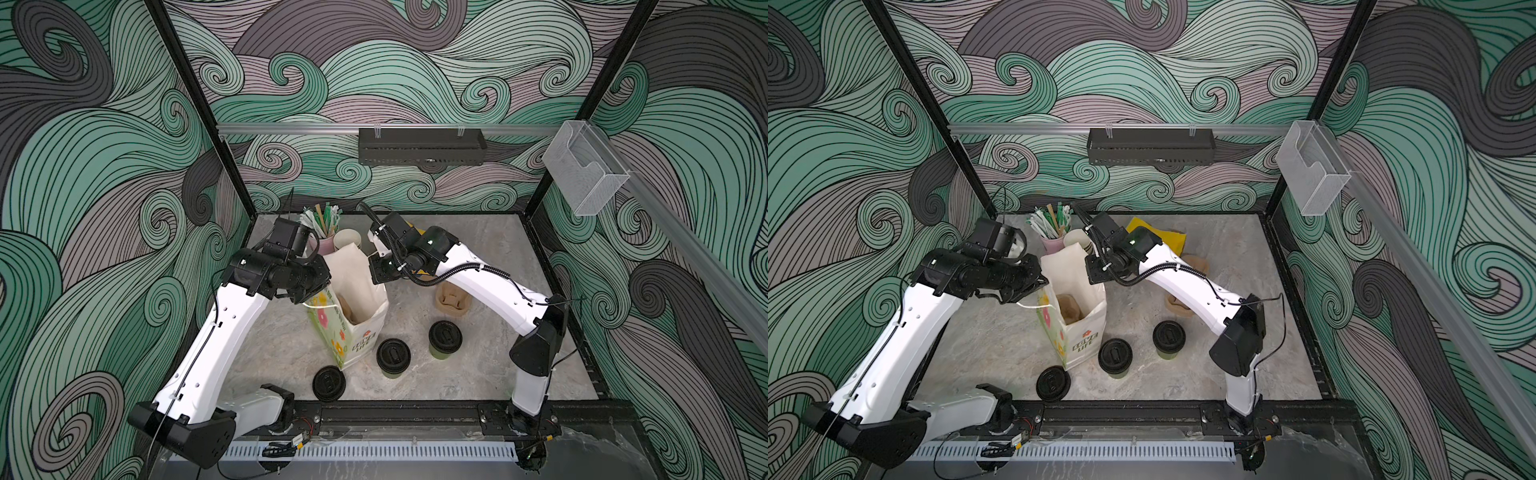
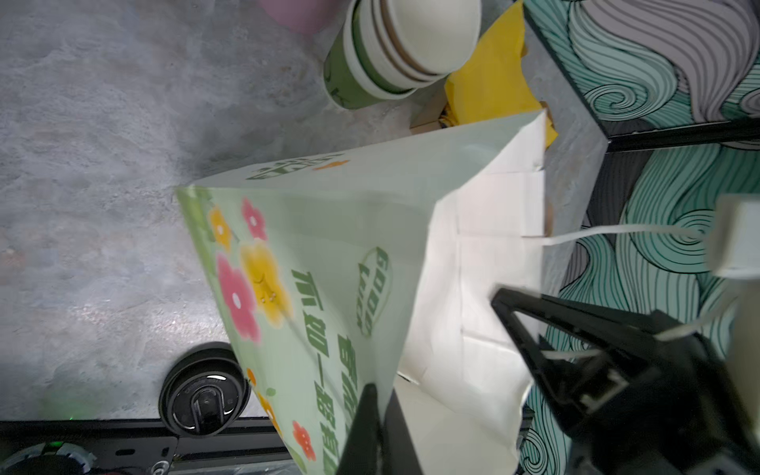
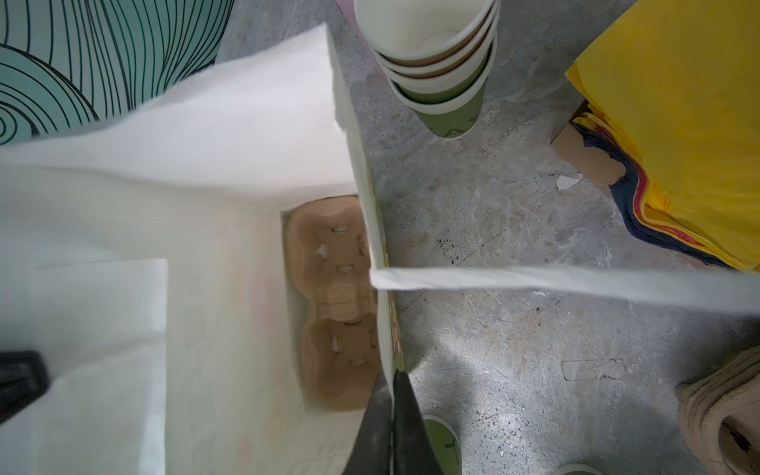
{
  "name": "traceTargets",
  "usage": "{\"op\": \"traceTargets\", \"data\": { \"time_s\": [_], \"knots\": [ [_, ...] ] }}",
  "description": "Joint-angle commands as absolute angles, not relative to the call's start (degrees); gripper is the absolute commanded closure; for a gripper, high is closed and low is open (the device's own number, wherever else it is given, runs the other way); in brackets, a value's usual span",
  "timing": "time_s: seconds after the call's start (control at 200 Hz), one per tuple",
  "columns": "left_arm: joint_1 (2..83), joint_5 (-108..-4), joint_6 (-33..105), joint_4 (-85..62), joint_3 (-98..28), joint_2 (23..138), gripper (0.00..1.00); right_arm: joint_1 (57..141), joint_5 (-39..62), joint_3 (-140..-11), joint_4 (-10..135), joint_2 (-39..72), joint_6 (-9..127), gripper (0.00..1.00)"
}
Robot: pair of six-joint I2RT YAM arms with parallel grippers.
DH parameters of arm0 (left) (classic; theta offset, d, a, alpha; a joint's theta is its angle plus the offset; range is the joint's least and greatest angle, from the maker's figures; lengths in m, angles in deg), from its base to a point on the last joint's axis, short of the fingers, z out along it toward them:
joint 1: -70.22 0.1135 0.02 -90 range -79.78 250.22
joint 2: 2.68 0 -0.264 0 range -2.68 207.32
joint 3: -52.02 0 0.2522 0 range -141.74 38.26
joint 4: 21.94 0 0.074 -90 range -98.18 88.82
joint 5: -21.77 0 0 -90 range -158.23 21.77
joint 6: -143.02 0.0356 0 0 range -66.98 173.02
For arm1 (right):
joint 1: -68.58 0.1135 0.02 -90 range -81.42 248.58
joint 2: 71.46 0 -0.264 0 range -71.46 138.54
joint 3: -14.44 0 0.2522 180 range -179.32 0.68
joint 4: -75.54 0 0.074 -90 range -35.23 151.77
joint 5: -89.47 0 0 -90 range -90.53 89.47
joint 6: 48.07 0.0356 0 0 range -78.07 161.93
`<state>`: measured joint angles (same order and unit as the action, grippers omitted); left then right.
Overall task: Pack a coffee takeout order
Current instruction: Shake the takeout bag at the center of the table.
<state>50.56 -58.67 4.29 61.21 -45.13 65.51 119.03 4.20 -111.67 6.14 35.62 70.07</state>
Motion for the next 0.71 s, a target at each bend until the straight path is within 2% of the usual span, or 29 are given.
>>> {"op": "traceTargets", "data": {
  "time_s": [0.0,0.135,0.555,0.62,0.7],
  "knots": [
    [50.45,-61.29,4.48,58.99,-43.66,63.31,1.00,118.93,3.22,-110.42,8.29,32.15,71.46,0.94],
    [50.59,-61.53,5.08,58.86,-43.00,63.33,0.98,118.94,3.29,-109.27,9.82,31.49,71.46,0.94],
    [52.55,-65.40,7.13,60.94,-45.67,61.15,0.50,118.43,2.10,-110.98,9.58,33.91,70.64,0.93],
    [53.08,-65.58,7.45,61.46,-46.09,60.42,0.42,118.35,1.68,-111.03,9.31,33.81,70.70,0.88],
    [53.48,-65.60,7.82,62.00,-46.53,59.79,0.33,118.37,0.72,-111.27,8.71,33.49,70.97,0.69]
  ]
}}
